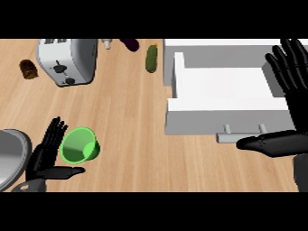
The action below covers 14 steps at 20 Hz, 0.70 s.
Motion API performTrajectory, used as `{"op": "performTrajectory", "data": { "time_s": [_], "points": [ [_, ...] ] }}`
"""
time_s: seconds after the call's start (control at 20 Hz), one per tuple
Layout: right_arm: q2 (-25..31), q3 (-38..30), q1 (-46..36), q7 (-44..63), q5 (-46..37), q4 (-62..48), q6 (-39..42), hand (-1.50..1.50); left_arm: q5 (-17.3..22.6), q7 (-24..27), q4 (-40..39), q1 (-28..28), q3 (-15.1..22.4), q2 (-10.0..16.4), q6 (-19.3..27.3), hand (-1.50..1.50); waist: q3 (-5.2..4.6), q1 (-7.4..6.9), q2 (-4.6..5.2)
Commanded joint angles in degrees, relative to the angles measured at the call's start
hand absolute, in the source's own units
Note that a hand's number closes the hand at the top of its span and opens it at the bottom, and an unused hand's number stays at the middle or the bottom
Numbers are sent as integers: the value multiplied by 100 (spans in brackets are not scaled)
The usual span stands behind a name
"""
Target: Pick up the cup, place it into the drawer and close the drawer
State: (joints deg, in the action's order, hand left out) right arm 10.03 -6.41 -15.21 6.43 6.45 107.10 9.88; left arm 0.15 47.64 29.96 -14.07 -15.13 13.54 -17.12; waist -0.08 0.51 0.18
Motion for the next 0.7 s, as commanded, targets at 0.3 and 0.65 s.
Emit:
{"op": "performTrajectory", "data": {
  "time_s": [0.3,0.65],
  "points": [
    [66,-40,118,-108,-13,28,118,-150,-158,1309,-1635,-604,-145,211,-128,-150,-4,22,6],
    [-27,69,202,-105,-155,17,43,-150,-375,1710,-1822,-725,-7,-25,80,-150,-13,71,29]
  ]
}}
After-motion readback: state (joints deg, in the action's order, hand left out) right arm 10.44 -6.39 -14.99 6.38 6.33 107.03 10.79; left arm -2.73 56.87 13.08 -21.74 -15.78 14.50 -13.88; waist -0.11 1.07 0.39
